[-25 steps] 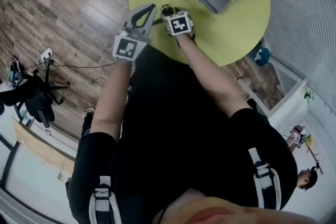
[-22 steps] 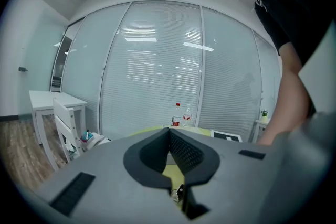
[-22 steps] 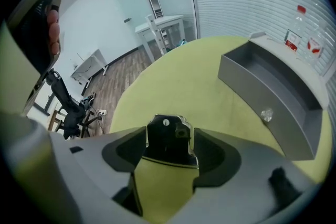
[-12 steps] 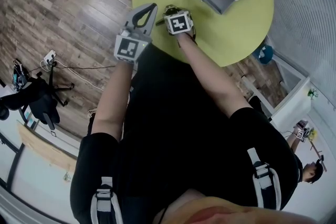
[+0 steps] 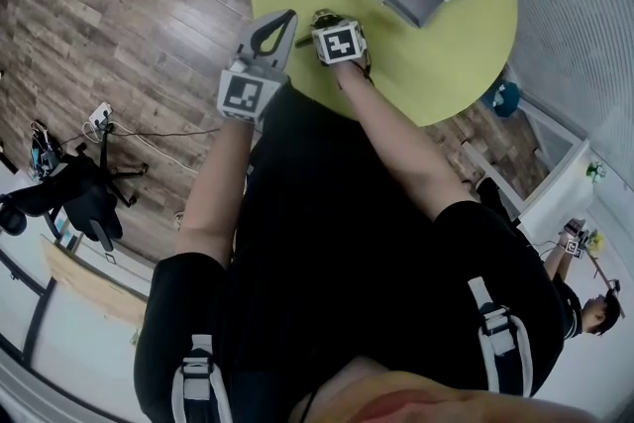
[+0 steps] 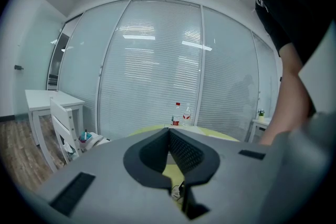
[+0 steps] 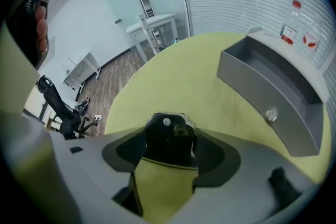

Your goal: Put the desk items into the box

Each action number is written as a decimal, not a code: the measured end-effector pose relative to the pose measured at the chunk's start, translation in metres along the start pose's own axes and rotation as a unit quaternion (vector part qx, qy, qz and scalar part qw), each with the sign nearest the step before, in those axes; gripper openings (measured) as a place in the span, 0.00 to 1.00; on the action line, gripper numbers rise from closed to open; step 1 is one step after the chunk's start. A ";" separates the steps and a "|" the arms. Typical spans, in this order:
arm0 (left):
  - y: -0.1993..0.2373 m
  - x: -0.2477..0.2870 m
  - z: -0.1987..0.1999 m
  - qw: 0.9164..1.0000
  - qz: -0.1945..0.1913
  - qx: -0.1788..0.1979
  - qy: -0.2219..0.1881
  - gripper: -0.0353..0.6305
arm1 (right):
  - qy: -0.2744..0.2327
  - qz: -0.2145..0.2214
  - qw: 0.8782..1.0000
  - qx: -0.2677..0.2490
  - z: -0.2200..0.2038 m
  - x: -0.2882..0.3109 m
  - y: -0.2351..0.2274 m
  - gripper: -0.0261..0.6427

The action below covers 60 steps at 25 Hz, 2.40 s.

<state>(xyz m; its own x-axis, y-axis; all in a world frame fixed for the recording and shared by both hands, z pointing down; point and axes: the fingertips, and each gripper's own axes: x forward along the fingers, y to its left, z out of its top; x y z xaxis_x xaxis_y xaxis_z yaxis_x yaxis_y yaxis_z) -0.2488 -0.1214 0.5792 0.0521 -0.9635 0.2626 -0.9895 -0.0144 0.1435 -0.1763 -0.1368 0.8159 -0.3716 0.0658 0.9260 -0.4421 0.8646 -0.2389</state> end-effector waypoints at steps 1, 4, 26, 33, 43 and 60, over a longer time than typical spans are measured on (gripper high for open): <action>0.001 0.001 0.001 1.000 -0.002 0.001 0.000 0.07 | -0.002 -0.002 1.000 0.001 0.002 -0.002 -0.001 0.45; 0.003 0.004 0.007 1.000 -0.009 0.004 0.001 0.07 | -0.012 -0.007 1.000 0.005 0.012 -0.012 -0.007 0.45; -0.027 0.068 0.069 0.993 -0.112 0.042 -0.022 0.07 | -0.112 -0.047 0.988 0.095 0.062 -0.110 -0.051 0.45; -0.043 0.087 0.079 0.987 -0.150 0.055 -0.025 0.07 | -0.134 -0.076 0.979 0.132 0.068 -0.143 -0.073 0.45; -0.058 0.115 0.076 0.978 -0.195 0.067 -0.014 0.07 | -0.162 -0.123 0.961 0.186 0.075 -0.176 -0.112 0.45; -0.057 0.182 0.060 0.967 -0.242 0.082 0.003 0.07 | -0.171 -0.168 0.931 0.276 0.083 -0.165 -0.176 0.45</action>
<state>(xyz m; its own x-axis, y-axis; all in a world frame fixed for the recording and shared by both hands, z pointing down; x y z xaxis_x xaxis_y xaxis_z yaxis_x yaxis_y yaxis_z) -0.1908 -0.3117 0.5612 0.5138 -0.8321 0.2087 -0.8575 -0.5051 0.0977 -0.1056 -0.3410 0.6811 -0.3328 -0.4058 0.8512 -0.8972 0.4142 -0.1533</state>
